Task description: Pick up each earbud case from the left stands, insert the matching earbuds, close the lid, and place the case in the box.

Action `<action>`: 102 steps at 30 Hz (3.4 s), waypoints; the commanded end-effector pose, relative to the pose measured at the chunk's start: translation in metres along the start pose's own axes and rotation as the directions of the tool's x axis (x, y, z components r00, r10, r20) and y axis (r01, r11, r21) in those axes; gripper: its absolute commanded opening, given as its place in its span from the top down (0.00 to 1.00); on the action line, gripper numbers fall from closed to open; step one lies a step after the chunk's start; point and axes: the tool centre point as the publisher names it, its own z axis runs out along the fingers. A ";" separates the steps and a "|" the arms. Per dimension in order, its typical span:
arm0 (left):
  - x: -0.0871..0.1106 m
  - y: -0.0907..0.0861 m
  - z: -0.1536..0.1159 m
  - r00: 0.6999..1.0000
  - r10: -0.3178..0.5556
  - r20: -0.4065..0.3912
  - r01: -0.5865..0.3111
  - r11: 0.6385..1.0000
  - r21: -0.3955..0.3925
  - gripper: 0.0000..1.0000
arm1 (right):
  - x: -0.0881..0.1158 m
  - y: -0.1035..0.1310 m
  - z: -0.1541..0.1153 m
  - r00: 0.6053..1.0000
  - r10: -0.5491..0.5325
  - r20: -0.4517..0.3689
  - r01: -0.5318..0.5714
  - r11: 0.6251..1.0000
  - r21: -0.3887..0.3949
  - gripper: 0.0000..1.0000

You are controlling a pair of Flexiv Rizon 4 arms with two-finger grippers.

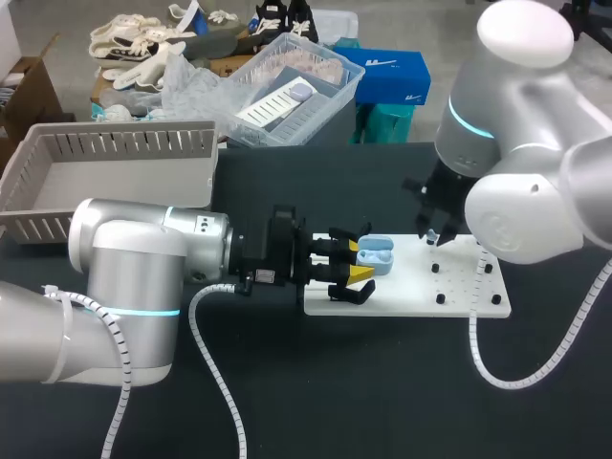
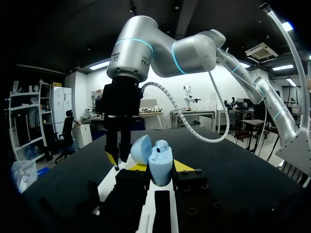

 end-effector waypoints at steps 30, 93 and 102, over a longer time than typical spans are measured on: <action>0.000 -0.002 0.000 1.000 0.002 0.001 -0.002 1.000 -0.007 1.00 | 0.023 -0.012 -0.063 0.997 -0.008 0.076 0.009 1.000 -0.009 1.00; 0.000 -0.002 0.000 1.000 0.002 0.001 -0.002 1.000 -0.007 1.00 | 0.137 0.067 -0.132 0.827 -0.496 -0.264 0.459 0.868 -0.192 1.00; 0.000 -0.002 0.000 1.000 0.002 0.001 -0.002 1.000 -0.007 1.00 | 0.136 0.069 -0.134 0.795 -0.562 -0.228 0.525 0.826 -0.205 1.00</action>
